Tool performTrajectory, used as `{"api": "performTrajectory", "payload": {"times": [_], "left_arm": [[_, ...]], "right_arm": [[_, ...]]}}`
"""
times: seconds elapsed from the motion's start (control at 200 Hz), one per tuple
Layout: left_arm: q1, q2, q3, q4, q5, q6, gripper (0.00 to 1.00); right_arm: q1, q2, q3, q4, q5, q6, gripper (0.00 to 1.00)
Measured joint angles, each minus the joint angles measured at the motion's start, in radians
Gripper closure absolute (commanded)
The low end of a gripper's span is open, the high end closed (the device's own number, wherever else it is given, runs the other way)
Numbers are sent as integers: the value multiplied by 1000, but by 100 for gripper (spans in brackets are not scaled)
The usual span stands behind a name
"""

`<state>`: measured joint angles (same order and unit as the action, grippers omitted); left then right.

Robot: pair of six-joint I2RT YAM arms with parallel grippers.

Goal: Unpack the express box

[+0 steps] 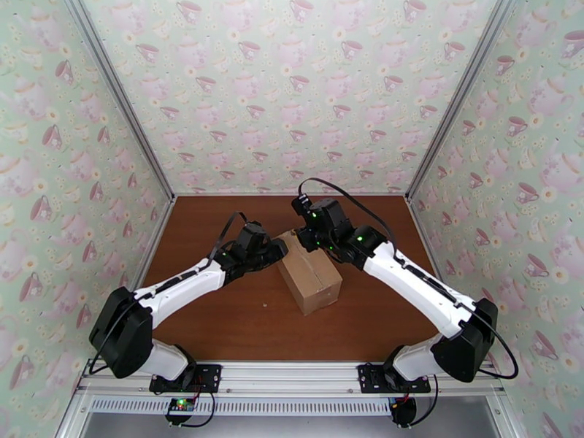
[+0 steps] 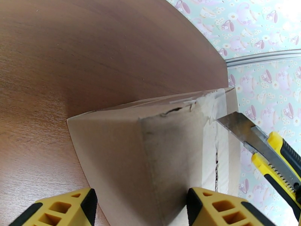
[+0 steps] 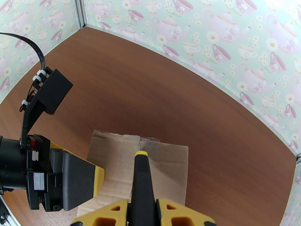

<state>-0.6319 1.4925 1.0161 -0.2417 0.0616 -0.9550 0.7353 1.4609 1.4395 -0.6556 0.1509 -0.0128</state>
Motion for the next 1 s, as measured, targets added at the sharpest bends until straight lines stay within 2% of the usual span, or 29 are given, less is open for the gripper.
{"api": "performTrajectory", "payload": {"times": [0.686, 0.997], "left_arm": [[18, -3, 0, -5, -7, -7, 32], [27, -48, -10, -64, -37, -6, 31]], "right_arm": [[27, 1, -35, 36, 45, -19, 100], [31, 4, -40, 44, 51, -18, 100]]}}
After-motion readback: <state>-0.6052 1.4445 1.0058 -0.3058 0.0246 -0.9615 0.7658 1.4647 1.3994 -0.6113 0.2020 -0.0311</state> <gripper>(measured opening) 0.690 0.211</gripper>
